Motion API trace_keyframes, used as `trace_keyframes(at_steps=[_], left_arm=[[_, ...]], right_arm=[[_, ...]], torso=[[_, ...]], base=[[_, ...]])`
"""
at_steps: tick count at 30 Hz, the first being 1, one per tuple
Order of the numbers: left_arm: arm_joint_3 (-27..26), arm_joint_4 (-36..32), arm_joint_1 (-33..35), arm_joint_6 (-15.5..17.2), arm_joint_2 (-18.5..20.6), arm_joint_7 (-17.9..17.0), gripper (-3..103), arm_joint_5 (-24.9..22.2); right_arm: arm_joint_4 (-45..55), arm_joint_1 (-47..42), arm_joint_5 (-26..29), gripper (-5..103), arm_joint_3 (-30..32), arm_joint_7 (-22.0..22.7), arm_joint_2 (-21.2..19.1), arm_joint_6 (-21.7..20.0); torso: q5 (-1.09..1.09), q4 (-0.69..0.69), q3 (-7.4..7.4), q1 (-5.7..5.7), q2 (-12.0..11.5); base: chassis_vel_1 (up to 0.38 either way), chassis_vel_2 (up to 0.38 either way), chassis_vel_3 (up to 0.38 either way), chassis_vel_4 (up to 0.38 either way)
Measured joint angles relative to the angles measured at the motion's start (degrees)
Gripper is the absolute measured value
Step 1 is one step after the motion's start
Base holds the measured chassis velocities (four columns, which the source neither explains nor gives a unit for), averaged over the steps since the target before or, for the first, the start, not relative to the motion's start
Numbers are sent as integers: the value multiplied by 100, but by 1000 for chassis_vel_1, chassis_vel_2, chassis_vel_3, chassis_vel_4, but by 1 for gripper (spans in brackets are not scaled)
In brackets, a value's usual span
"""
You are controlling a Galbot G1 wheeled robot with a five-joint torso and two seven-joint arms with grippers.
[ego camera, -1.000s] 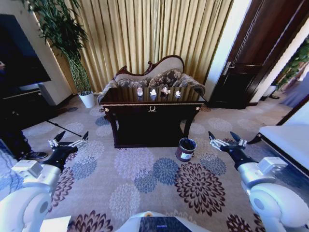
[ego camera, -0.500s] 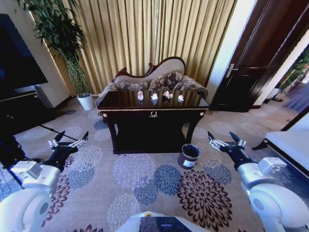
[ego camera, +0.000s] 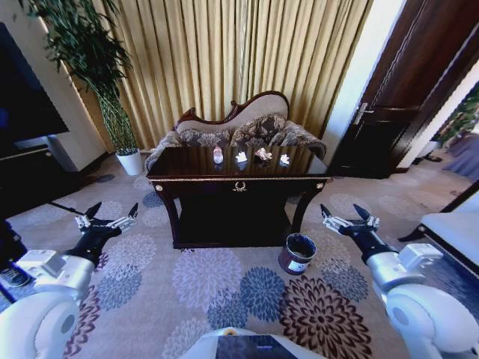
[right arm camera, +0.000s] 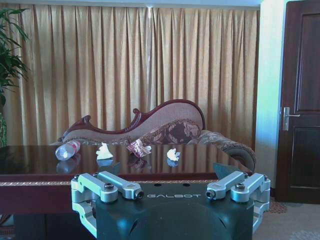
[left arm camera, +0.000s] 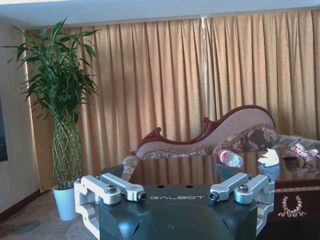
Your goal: Move to the front of the table and place the trash on the table into the trash bin.
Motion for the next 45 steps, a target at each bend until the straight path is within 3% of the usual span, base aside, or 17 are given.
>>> trace_keyframes(at_steps=[45], left_arm=[[-9,-16,2,-38,-30,65,100,-13]], right_arm=[[35,-28,-27,100,-78,-25,17,4]], torso=[[0,0,0,0,0]], base=[[-156,150,151,-155]])
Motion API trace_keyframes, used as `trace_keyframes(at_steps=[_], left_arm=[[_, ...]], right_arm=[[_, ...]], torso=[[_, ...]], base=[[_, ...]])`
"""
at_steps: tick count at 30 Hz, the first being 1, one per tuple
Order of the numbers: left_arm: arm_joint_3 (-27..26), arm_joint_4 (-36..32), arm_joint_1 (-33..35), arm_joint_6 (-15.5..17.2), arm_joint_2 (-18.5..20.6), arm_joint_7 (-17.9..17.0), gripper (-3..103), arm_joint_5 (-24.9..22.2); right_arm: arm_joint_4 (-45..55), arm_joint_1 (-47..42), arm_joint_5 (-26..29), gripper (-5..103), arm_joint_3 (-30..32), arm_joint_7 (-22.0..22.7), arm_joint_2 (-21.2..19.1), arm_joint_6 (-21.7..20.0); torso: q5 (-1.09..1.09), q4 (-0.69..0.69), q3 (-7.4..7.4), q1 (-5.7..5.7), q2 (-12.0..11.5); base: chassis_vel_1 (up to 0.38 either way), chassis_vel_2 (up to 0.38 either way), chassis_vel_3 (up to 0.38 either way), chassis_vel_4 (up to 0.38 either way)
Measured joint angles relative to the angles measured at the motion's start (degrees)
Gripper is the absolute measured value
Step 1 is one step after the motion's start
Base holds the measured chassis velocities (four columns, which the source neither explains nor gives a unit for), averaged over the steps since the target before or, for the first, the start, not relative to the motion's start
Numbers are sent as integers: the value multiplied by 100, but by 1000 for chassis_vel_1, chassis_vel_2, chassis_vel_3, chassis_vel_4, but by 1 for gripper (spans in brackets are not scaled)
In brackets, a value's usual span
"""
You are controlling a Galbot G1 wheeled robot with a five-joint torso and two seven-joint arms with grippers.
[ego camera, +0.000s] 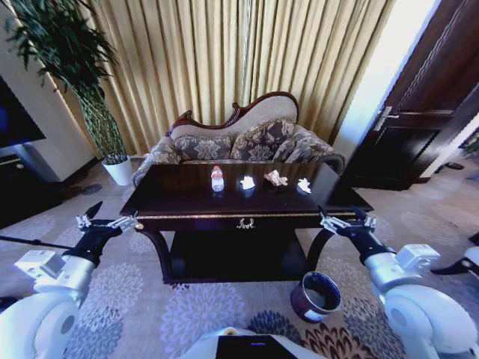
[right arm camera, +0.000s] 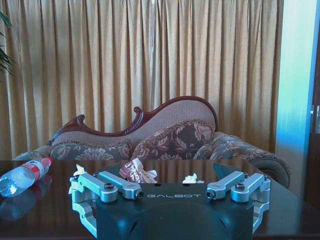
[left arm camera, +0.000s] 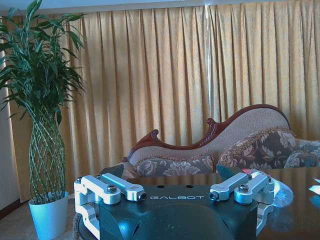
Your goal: Move to the front of the table and place the trash on the table into the trash bin.
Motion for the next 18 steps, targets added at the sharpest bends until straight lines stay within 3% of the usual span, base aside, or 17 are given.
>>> trace_keyframes(at_steps=[11,15,16,18], left_arm=[[-2,0,7,-5,-25,3,100,-11],[-2,0,27,-11,-35,7,100,-22],[-2,1,30,-21,-13,15,100,-25],[-2,0,26,-28,0,15,100,-28]], right_arm=[[-13,6,-8,100,-49,0,-13,-9],[-9,27,418,100,-40,68,-88,-114],[-51,129,817,100,-6,394,-271,-360],[-139,183,900,100,14,477,-385,-396]], torso=[[0,0,0,0,0],[0,0,2,4,-2],[0,0,1,2,-2],[0,0,0,0,-1]], base=[[-154,148,156,-148],[-96,108,79,-83],[0,0,0,0],[0,0,0,0]])
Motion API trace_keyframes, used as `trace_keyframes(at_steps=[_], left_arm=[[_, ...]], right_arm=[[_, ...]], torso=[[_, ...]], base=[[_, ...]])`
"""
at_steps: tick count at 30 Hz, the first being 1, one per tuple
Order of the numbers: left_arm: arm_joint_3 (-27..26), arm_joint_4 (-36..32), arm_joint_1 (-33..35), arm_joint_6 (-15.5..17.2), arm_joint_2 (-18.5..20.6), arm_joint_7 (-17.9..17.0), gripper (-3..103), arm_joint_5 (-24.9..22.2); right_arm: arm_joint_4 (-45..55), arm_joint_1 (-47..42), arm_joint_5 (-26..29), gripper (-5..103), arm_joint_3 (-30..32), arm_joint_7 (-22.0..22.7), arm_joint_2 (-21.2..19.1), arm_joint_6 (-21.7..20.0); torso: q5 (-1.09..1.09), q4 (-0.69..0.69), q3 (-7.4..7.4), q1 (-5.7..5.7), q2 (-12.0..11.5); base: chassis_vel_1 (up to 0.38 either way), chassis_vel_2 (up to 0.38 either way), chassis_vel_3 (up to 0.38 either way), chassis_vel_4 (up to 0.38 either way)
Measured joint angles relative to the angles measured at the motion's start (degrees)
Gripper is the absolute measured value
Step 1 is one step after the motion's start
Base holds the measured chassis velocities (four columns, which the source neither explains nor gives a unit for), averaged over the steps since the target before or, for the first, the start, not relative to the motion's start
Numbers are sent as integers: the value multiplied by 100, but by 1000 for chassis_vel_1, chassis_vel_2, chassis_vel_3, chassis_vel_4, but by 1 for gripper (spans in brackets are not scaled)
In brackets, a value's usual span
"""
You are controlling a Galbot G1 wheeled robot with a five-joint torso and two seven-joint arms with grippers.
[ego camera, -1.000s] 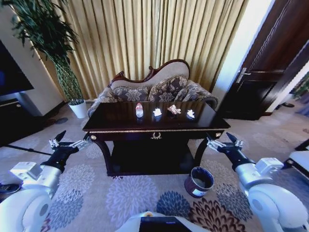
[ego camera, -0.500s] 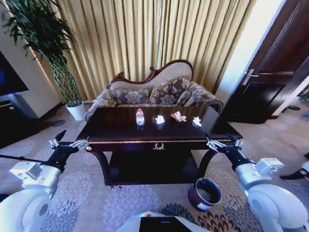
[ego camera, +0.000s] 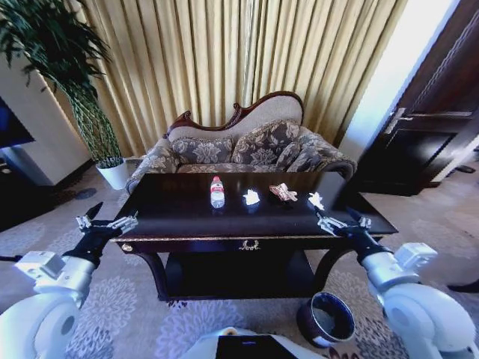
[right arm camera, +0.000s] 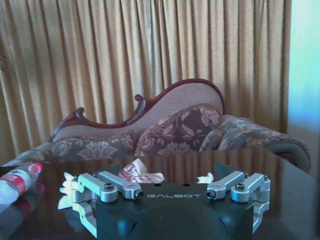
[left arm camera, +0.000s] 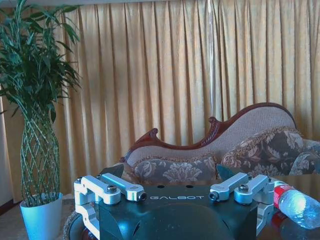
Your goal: Move to the front of the table and place the trash on the table into the trash bin.
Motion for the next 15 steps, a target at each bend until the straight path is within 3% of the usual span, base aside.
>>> trace_keyframes(at_steps=[6,15], left_arm=[[-23,0,22,-14,4,-4,100,-5],[-74,0,87,-7,47,-61,100,-9]], right_arm=[[-717,522,475,100,-77,210,-727,-123],[-1893,1690,897,100,-615,525,-1467,-464]], torso=[[2,0,0,-3,2],[0,1,1,0,0]], base=[[0,0,0,0],[0,0,0,0]])
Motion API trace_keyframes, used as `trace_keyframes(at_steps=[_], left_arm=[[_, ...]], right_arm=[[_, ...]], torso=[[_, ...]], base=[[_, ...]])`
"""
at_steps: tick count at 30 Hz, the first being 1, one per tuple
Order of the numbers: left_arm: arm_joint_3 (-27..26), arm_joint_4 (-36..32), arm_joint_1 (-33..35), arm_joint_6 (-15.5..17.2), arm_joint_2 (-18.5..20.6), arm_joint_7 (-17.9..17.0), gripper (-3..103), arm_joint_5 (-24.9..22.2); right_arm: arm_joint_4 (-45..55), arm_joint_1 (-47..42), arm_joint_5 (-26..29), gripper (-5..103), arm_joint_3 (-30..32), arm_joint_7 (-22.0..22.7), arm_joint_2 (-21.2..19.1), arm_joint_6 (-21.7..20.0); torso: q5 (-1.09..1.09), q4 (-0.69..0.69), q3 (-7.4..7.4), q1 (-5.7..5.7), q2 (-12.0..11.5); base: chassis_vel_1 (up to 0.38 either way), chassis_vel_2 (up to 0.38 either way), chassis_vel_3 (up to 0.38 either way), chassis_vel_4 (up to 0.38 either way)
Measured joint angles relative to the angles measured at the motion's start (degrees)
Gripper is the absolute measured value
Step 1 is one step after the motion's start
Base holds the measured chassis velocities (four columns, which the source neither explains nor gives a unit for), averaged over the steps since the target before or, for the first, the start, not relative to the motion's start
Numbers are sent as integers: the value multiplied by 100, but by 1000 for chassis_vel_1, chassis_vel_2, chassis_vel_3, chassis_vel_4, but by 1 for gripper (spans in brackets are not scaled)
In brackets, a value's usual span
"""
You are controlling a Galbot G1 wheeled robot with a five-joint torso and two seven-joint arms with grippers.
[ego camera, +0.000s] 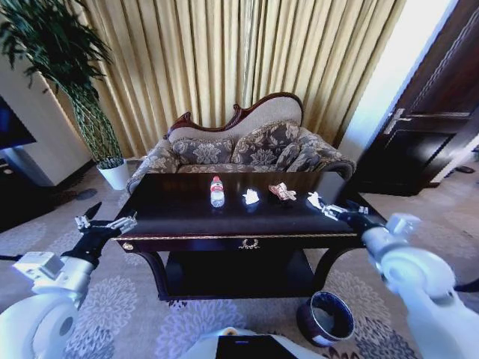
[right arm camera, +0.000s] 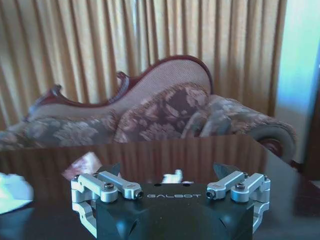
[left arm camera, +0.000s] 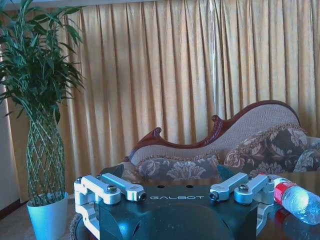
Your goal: Move to the front of the table and place the trash on the table into the trash bin.
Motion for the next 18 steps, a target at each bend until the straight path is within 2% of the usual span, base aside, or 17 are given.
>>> trace_keyframes(at_steps=[5,9,18], left_arm=[[25,0,-1,5,-16,-6,100,-1],[31,0,-11,13,-15,-10,100,-1],[-61,0,51,16,9,-18,100,-3]], right_arm=[[-371,360,110,100,-230,179,-228,-218],[-809,898,468,100,-662,468,-423,-544],[-1336,1666,434,100,-1482,729,-313,-574]], torso=[[0,0,0,0,0],[-1,-1,0,0,0],[0,1,0,0,0]], base=[[0,0,0,0],[0,0,0,0],[0,0,0,0]])
